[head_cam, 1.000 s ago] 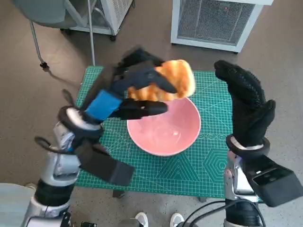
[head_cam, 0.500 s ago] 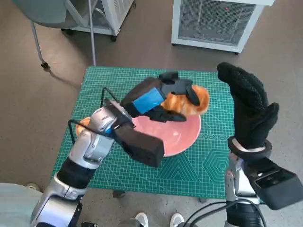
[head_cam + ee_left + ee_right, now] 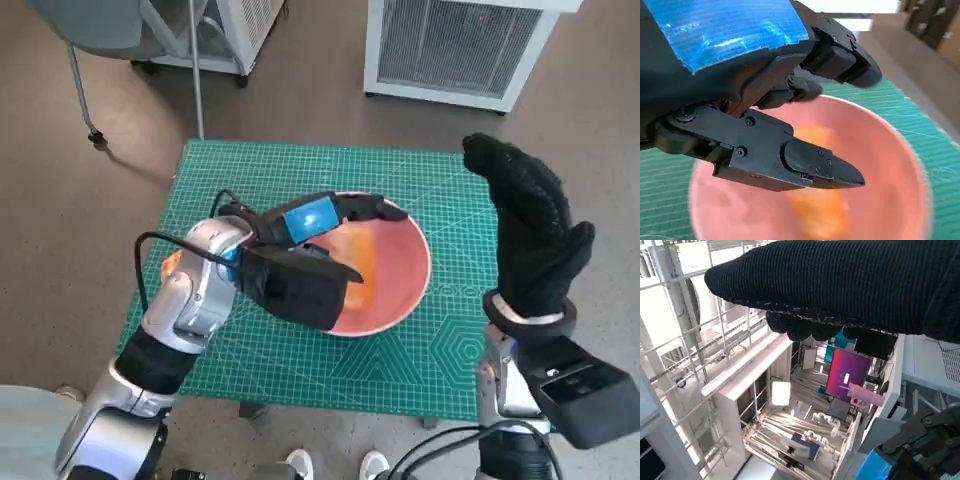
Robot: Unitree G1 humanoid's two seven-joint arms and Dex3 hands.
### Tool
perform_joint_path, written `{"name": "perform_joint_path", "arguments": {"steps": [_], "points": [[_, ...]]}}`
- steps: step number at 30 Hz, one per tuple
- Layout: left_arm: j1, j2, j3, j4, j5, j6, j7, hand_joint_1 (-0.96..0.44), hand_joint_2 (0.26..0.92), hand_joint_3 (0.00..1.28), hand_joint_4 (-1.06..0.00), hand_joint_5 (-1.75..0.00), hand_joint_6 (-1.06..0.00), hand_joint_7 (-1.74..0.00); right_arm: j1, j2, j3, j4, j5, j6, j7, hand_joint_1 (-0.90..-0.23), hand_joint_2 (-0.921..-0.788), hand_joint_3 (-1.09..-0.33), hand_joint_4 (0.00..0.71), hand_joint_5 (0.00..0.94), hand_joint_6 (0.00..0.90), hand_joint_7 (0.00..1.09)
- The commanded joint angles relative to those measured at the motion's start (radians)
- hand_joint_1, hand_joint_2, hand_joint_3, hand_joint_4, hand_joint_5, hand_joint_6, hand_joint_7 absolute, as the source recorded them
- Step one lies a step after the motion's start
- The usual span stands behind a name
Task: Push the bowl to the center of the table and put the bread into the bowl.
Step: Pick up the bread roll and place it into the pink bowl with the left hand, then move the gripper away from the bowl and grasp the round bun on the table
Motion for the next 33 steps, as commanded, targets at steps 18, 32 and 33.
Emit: {"name": "perform_joint_path", "arguments": {"steps": [18, 32, 33], "points": [[0.142, 0.302, 0.301, -0.267, -0.247, -0.184, -0.046, -0.12, 0.839, 0.0, -0.11, -0.01, -0.34, -0.06, 0.015, 0.016, 0.018, -0.006, -0.021, 0.019, -0.014, -0.501, -0.921, -0.767, 0.319, 0.009, -0.001, 0.65], [0.235, 0.619, 0.444, -0.158, -0.281, -0.381, -0.102, -0.11, 0.79, 0.0, -0.14, -0.01, -0.33, -0.03, 0.023, 0.012, 0.018, -0.028, -0.005, 0.041, -0.007, -0.498, -0.921, -0.772, 0.32, 0.009, -0.001, 0.67], [0.236, 0.632, 0.442, -0.14, -0.282, -0.386, -0.109, -0.11, 0.789, 0.0, -0.14, -0.01, -0.33, -0.03, 0.021, 0.013, 0.019, -0.026, -0.005, 0.042, -0.007, -0.498, -0.921, -0.772, 0.32, 0.009, -0.001, 0.67]]}}
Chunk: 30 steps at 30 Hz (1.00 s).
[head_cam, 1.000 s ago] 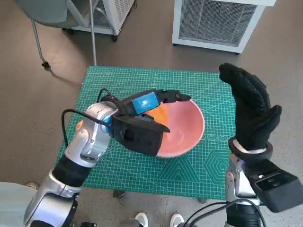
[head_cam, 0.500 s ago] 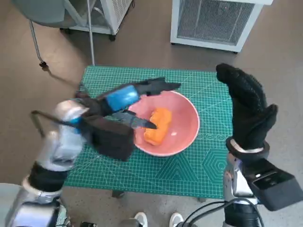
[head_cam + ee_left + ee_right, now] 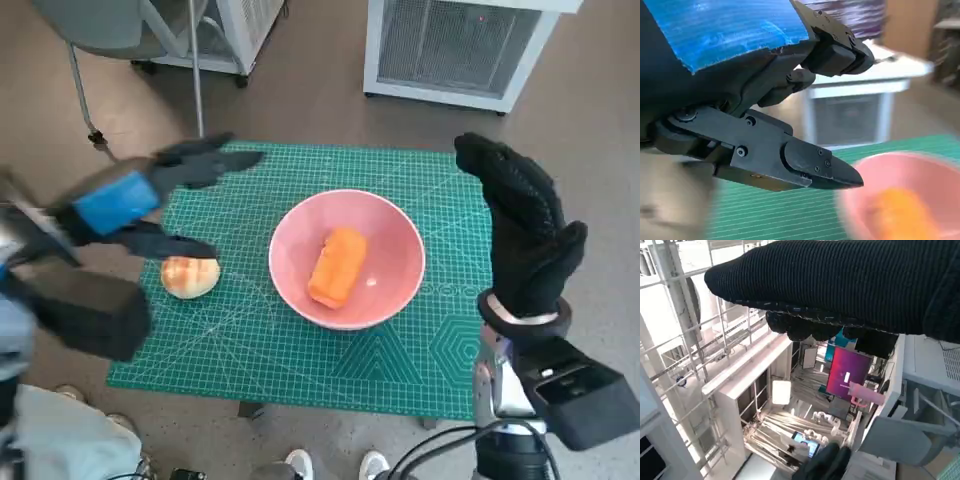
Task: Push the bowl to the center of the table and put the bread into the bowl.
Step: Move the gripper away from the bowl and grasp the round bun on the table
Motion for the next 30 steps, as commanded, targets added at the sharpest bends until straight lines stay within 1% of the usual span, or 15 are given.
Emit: {"name": "perform_joint_path", "arguments": {"steps": [1, 5, 12, 18, 20, 23, 30], "points": [[0.016, 0.07, 0.006, 0.06, -0.029, -0.038, -0.038, -0.11, 0.786, 0.0, -0.14, -0.01, -0.33, -0.03, 0.015, 0.004, 0.004, 0.003, 0.012, 0.019, 0.0, -0.498, -0.921, -0.772, 0.32, 0.01, -0.001, 0.67], [0.024, 0.092, -0.007, 0.122, -0.034, -0.062, -0.047, -0.11, 0.782, 0.0, -0.15, -0.01, -0.32, -0.02, 0.007, 0.008, 0.008, 0.008, 0.01, 0.023, -0.002, -0.5, -0.921, -0.772, 0.32, 0.01, -0.001, 0.68], [0.017, 0.083, -0.06, 0.232, -0.03, -0.08, -0.071, -0.11, 0.78, 0.0, -0.15, 0.0, -0.28, 0.0, -0.005, 0.011, 0.015, 0.013, 0.004, 0.03, -0.006, -0.503, -0.921, -0.775, 0.325, 0.013, -0.001, 0.68], [-0.007, 0.064, -0.117, 0.301, -0.009, -0.062, -0.093, 0.04, 0.78, 0.0, -0.09, 0.0, -0.21, 0.0, -0.009, 0.01, 0.018, 0.011, 0.003, 0.038, -0.004, -0.502, -0.921, -0.776, 0.329, 0.015, -0.001, 0.68], [-0.017, 0.058, -0.143, 0.325, 0.021, -0.068, -0.082, 0.09, 0.782, 0.0, -0.07, 0.0, -0.18, 0.0, -0.009, 0.01, 0.02, 0.007, 0.001, 0.042, -0.004, -0.502, -0.921, -0.777, 0.329, 0.015, -0.001, 0.68], [-0.019, 0.055, -0.172, 0.34, 0.075, -0.084, -0.046, 0.12, 0.782, 0.0, -0.04, 0.0, -0.15, 0.0, -0.007, 0.006, 0.02, 0.0, 0.005, 0.048, 0.0, -0.502, -0.921, -0.778, 0.329, 0.015, -0.001, 0.68], [-0.021, 0.042, -0.222, 0.349, 0.173, -0.116, 0.028, 0.14, 0.782, 0.0, -0.01, 0.0, -0.13, 0.0, -0.002, -0.003, 0.014, -0.009, 0.019, 0.059, 0.008, -0.505, -0.921, -0.779, 0.328, 0.015, -0.001, 0.68]]}}
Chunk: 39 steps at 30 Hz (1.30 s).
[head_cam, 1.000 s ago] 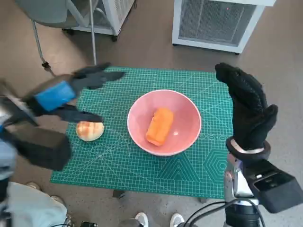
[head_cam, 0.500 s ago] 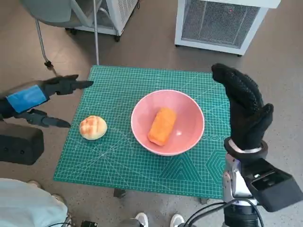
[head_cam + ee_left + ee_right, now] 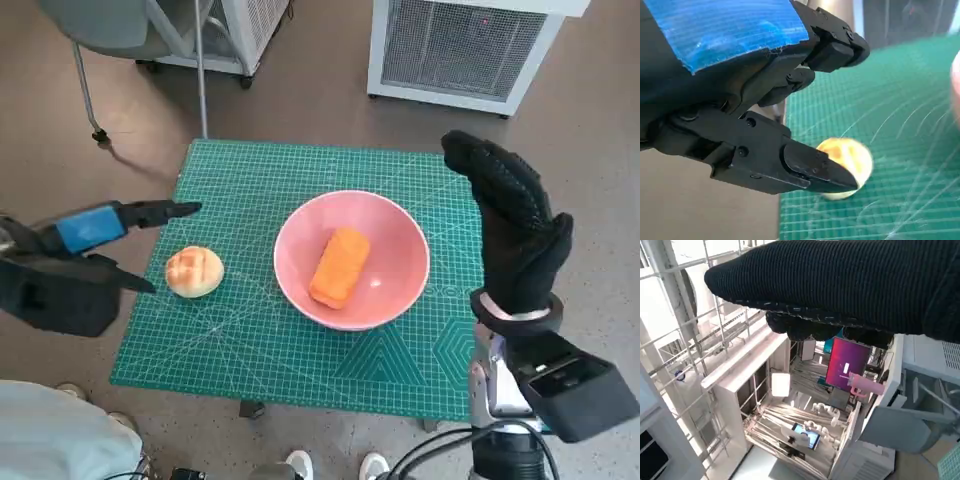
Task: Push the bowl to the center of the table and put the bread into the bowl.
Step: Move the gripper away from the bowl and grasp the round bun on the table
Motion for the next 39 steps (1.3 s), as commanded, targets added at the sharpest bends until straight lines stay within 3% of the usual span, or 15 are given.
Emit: {"name": "perform_joint_path", "arguments": {"steps": [1, 29, 39], "points": [[-0.021, -0.013, -0.035, 0.014, 0.057, -0.028, 0.052, 0.14, 0.782, 0.0, -0.01, 0.0, -0.13, 0.0, 0.011, -0.007, -0.003, -0.005, 0.018, 0.018, 0.009, -0.505, -0.921, -0.778, 0.328, 0.015, -0.001, 0.68], [-0.147, -0.164, -0.275, 0.377, 0.314, -0.018, 0.225, 0.07, 0.781, 0.0, -0.07, -0.01, -0.21, -0.02, 0.035, -0.022, -0.015, -0.037, 0.029, 0.034, 0.007, -0.508, -0.921, -0.769, 0.332, 0.02, -0.001, 0.69], [-0.176, -0.23, -0.334, 0.493, 0.335, -0.008, 0.262, 0.11, 0.813, 0.02, -0.2, -0.02, -0.34, -0.04, 0.039, -0.015, -0.016, -0.043, 0.016, 0.032, -0.002, -0.503, -0.921, -0.767, 0.333, 0.021, -0.001, 0.69]]}}
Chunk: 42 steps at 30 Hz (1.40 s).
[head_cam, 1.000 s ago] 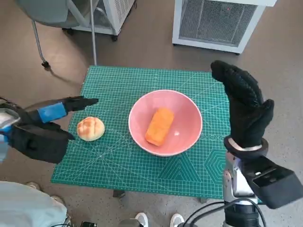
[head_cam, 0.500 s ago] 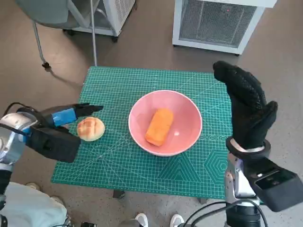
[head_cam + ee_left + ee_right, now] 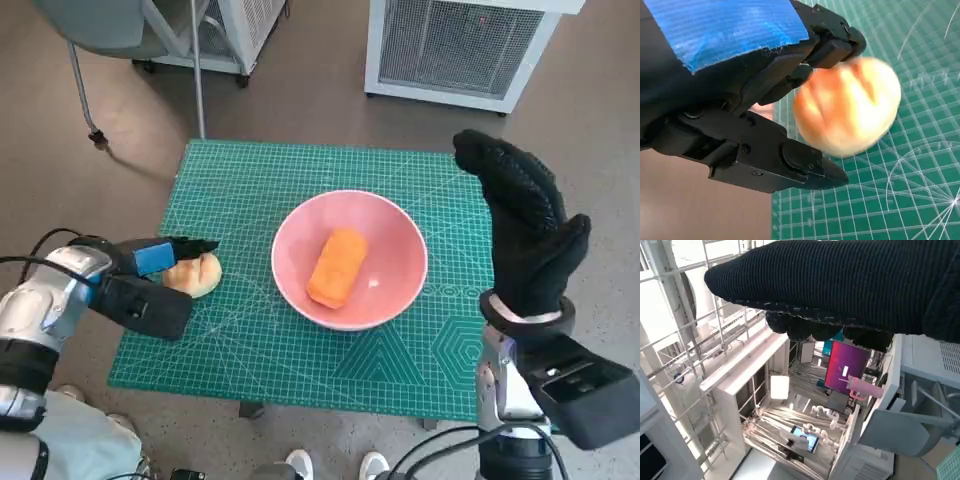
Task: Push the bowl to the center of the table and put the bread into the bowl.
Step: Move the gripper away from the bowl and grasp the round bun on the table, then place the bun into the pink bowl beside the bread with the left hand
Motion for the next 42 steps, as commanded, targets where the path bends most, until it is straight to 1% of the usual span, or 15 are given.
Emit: {"name": "perform_joint_path", "arguments": {"steps": [1, 2, 4, 5, 6, 7, 8, 9, 10, 13, 15, 22, 31, 36, 42], "points": [[-0.012, -0.023, -0.035, 0.039, 0.017, -0.019, 0.031, 0.1, 0.83, 0.02, -0.24, -0.03, -0.39, -0.05, 0.023, 0.001, -0.003, -0.002, -0.005, 0.011, -0.006, -0.503, -0.921, -0.767, 0.333, 0.021, -0.001, 0.69], [-0.013, -0.024, -0.045, 0.051, 0.027, -0.031, 0.058, 0.1, 0.837, 0.03, -0.25, -0.02, -0.41, -0.05, 0.023, 0.001, -0.003, -0.002, -0.005, 0.01, -0.007, -0.503, -0.921, -0.767, 0.333, 0.021, -0.001, 0.69], [-0.022, -0.028, -0.066, 0.083, 0.049, -0.055, 0.114, 0.09, 0.876, 0.04, -0.35, -0.03, -0.52, -0.08, 0.022, 0.003, -0.003, -0.001, -0.007, 0.01, -0.008, -0.504, -0.921, -0.767, 0.333, 0.021, -0.001, 0.68], [-0.031, -0.03, -0.082, 0.111, 0.067, -0.075, 0.159, 0.09, 0.892, 0.07, -0.43, -0.04, -0.6, -0.13, 0.021, 0.003, -0.004, 0.0, -0.007, 0.009, -0.009, -0.504, -0.921, -0.767, 0.332, 0.021, -0.001, 0.68], [-0.039, -0.031, -0.094, 0.133, 0.079, -0.089, 0.191, -0.07, 0.903, 0.12, -0.56, -0.09, -0.57, -0.58, 0.021, 0.003, -0.004, 0.0, -0.008, 0.008, -0.01, -0.504, -0.921, -0.766, 0.332, 0.021, -0.001, 0.68], [-0.048, -0.027, -0.103, 0.15, 0.09, -0.108, 0.224, -0.07, 0.903, 0.12, -0.56, -0.09, -0.57, -0.58, 0.022, 0.003, -0.004, 0.0, -0.008, 0.008, -0.01, -0.504, -0.921, -0.766, 0.332, 0.021, -0.001, 0.68], [-0.055, -0.024, -0.109, 0.162, 0.096, -0.12, 0.245, -0.1, 0.909, 0.14, -0.6, -0.36, -0.55, -0.84, 0.022, 0.003, -0.004, 0.0, -0.008, 0.007, -0.011, -0.504, -0.921, -0.766, 0.332, 0.021, -0.001, 0.68], [-0.065, -0.018, -0.113, 0.17, 0.098, -0.138, 0.261, -0.06, 0.913, 0.15, -0.6, -0.7, -0.55, -0.98, 0.023, 0.003, -0.004, -0.001, -0.008, 0.007, -0.011, -0.504, -0.921, -0.766, 0.332, 0.021, -0.001, 0.68], [-0.074, -0.014, -0.118, 0.18, 0.1, -0.152, 0.275, -0.04, 0.916, 0.14, -0.61, -0.92, -0.56, -1.04, 0.022, 0.004, -0.004, 0.001, -0.009, 0.006, -0.012, -0.504, -0.921, -0.766, 0.332, 0.021, -0.001, 0.68], [-0.099, 0.017, -0.104, 0.174, 0.076, -0.214, 0.295, -0.01, 0.919, 0.11, -0.64, -1.18, -0.6, -1.07, 0.022, 0.005, -0.004, 0.0, -0.01, 0.005, -0.013, -0.504, -0.921, -0.765, 0.332, 0.021, -0.001, 0.68], [-0.109, 0.034, -0.085, 0.161, 0.05, -0.244, 0.292, -0.01, 0.92, 0.1, -0.64, -1.24, -0.61, -1.08, 0.023, 0.005, -0.005, 0.0, -0.011, 0.004, -0.014, -0.504, -0.921, -0.765, 0.331, 0.021, -0.001, 0.68], [-0.111, 0.105, 0.036, 0.045, -0.091, -0.329, 0.269, 0.0, 0.92, 0.08, -0.61, -1.2, -0.68, -1.16, 0.027, 0.005, -0.006, -0.002, -0.012, 0.002, -0.015, -0.503, -0.921, -0.765, 0.33, 0.021, -0.001, 0.68], [-0.102, 0.151, 0.194, -0.166, -0.258, -0.352, 0.216, 0.0, 0.92, 0.08, -0.61, -1.18, -0.68, -1.18, 0.023, 0.004, -0.009, 0.0, -0.011, 0.003, -0.014, -0.505, -0.921, -0.762, 0.331, 0.021, -0.001, 0.68], [-0.117, 0.123, 0.257, -0.27, -0.341, -0.361, 0.208, 0.0, 0.921, 0.09, -0.62, -1.14, -0.66, -1.22, 0.022, 0.002, -0.01, 0.002, -0.01, 0.005, -0.012, -0.506, -0.921, -0.76, 0.331, 0.022, -0.001, 0.69], [-0.141, 0.06, 0.279, -0.373, -0.354, -0.343, 0.221, 0.0, 0.921, 0.1, -0.62, -1.17, -0.63, -1.22, 0.018, -0.003, -0.014, 0.01, -0.004, 0.005, -0.005, -0.507, -0.921, -0.759, 0.332, 0.022, -0.001, 0.69]]}}
